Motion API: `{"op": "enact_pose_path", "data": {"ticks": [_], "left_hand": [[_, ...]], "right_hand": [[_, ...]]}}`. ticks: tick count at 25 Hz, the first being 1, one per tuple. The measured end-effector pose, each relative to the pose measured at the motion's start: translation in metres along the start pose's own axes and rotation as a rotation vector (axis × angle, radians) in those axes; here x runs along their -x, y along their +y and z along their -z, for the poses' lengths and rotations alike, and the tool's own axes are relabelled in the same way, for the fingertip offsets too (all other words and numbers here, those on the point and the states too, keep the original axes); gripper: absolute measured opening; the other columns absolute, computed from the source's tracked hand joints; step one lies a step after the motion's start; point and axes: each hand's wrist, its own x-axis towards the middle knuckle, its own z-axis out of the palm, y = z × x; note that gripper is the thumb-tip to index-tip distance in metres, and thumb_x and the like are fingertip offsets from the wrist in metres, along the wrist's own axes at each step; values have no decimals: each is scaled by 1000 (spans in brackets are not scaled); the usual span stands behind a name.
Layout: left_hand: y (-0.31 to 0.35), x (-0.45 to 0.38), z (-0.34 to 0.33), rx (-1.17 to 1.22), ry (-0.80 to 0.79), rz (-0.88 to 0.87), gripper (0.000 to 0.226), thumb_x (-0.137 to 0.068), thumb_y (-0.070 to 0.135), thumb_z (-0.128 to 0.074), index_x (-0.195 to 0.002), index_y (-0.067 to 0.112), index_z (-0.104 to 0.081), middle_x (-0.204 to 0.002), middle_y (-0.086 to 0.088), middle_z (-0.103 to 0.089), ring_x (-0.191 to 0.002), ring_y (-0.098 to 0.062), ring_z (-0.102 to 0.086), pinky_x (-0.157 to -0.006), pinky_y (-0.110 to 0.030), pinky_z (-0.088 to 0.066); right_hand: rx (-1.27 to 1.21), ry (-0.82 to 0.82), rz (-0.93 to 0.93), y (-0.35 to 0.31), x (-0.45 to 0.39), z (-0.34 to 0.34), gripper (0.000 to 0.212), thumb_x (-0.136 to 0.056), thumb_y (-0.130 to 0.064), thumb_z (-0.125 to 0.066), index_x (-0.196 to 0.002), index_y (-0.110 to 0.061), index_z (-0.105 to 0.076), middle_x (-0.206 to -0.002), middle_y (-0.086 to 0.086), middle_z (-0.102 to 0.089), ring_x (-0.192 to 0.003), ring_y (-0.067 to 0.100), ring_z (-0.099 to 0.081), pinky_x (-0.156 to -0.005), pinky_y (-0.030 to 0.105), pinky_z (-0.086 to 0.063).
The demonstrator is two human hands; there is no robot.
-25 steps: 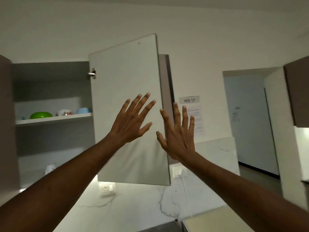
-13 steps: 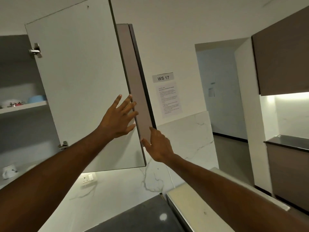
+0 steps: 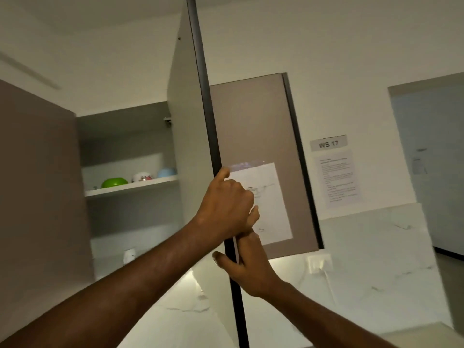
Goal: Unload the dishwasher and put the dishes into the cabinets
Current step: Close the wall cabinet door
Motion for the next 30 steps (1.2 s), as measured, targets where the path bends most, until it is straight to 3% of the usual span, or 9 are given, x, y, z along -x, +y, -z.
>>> {"op": "enact_pose_path", "data": {"ticks": [3, 4, 6, 8, 10, 13, 17, 22, 30], "left_hand": [[-38, 46, 1, -26, 15, 87, 55, -100, 59, -34, -98, 18, -72, -107, -8, -72, -101, -22, -57, -120, -48, -20], [-52, 61, 0, -47, 20, 121, 59, -99, 61, -34, -116, 19, -71, -127, -12, -67, -122, -29, -55, -125, -52, -13], [-80, 87, -2, -157, -41, 208, 72, -100, 67, -27, -152, 22, -48, -166, -21, -29, -157, -40, -18, -125, -62, 9], [-104, 112, -16, -293, -109, 256, 79, -101, 71, -17, -167, 27, -9, -171, -20, 19, -157, -39, 24, -116, -68, 27], [-128, 133, -34, -322, -114, 324, 79, -101, 73, -15, -165, 33, 7, -165, -17, 37, -151, -38, 36, -111, -70, 30], [-176, 165, -72, -275, -27, 456, 76, -102, 72, -19, -165, 37, 1, -170, -14, 26, -157, -37, 25, -119, -74, 11], [-239, 207, -137, -260, -52, 583, 74, -103, 69, -30, -166, 37, -7, -173, -12, 14, -160, -36, 13, -122, -72, -2], [-280, 219, -219, -158, 17, 697, 75, -103, 67, -33, -165, 40, -1, -173, -10, 16, -160, -33, 14, -126, -65, -6], [-286, 226, -367, 185, 87, 825, 68, -109, 52, -34, -166, 38, 0, -173, -2, 19, -160, -26, 17, -129, -59, -8]], "right_hand": [[-43, -3, 169, -29, -11, -52, 17, -86, -23, -72, -88, -24, -56, -74, -29, -50, -78, 2, -57, -76, 30, -47], [-96, -7, 226, -35, -14, -73, 14, -89, -26, -71, -97, -27, -59, -84, -35, -55, -89, -2, -59, -84, 36, -49], [-146, 14, 271, -41, -23, -116, 41, -97, -51, -62, -134, -37, -56, -135, -30, -59, -131, 10, -56, -113, 54, -42], [-189, -10, 197, -43, -35, -161, 73, -94, -79, -46, -158, -51, -22, -167, -5, -35, -156, 25, -32, -126, 65, -21], [-195, -22, 205, -48, -53, -202, 83, -90, -87, -39, -159, -58, -4, -174, 2, -18, -161, 30, -16, -126, 69, -11], [5, 6, 312, -48, -83, -250, 87, -92, -86, -28, -165, -47, 1, -177, 1, 6, -163, 28, 9, -124, 71, 5], [269, -12, 261, -12, -121, -301, 88, -91, -84, -34, -163, -51, 4, -173, 3, 26, -159, 30, 24, -119, 79, 0], [558, -69, 376, 46, -164, -327, 85, -93, -83, -40, -164, -51, -6, -175, 11, 16, -161, 39, 15, -113, 85, -3], [816, -100, 406, 107, -198, -369, 82, -93, -83, -37, -164, -47, -16, -176, 11, 0, -161, 42, 2, -116, 81, -5]]}}
